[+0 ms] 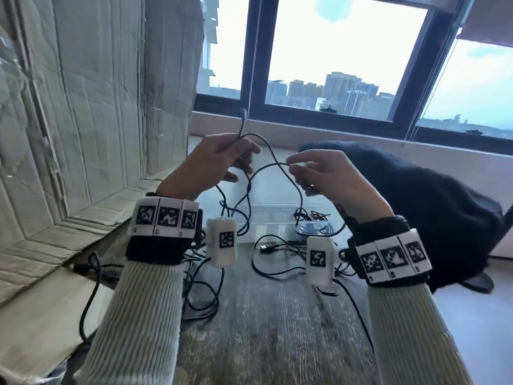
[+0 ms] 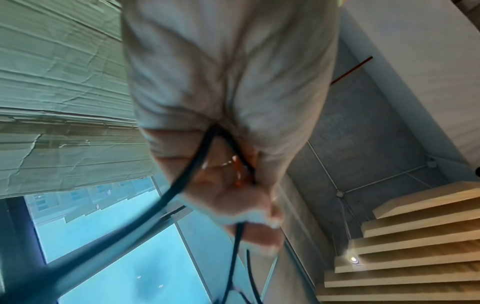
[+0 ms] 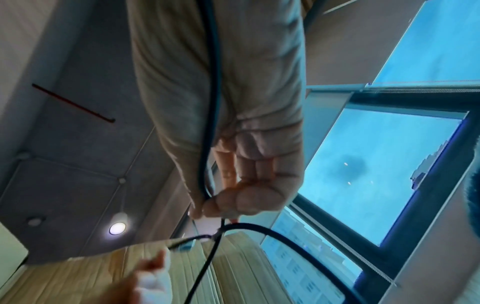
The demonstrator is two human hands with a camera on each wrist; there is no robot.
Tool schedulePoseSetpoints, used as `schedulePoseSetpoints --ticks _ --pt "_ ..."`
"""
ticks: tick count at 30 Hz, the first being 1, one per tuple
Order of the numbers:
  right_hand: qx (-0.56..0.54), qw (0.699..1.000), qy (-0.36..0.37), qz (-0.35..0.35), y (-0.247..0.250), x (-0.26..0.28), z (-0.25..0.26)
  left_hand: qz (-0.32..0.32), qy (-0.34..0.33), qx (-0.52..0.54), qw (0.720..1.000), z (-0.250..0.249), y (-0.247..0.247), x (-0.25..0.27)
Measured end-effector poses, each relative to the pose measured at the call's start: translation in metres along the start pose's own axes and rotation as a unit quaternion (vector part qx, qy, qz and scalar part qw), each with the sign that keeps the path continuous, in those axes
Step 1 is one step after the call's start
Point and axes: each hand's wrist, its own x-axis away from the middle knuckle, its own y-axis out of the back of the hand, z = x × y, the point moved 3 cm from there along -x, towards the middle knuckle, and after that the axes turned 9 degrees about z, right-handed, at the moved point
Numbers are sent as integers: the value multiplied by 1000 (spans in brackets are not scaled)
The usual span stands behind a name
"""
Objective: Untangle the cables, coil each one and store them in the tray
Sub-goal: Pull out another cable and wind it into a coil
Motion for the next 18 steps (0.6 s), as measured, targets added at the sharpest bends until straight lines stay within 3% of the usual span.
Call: schedulePoseSetpoints --ticks 3,6,9,12,14,18 --pt "-20 999 15 -40 15 6 -5 -9 35 2 999 16 9 -2" --pt "-40 993 19 -113 31 10 -11 -67 62 -74 993 32 21 -2" --pt "-22 984 -10 -176 45 15 -11 -111 97 -106 983 44 33 1" --pt "-7 972 -37 -231 61 21 -12 -146 173 -142 964 58 48 8" --pt "3 976 -42 -212 62 23 -10 -136 224 -146 954 64 53 12" --pt "35 992 -12 -124 43 20 -3 -43 303 -112 945 63 44 11"
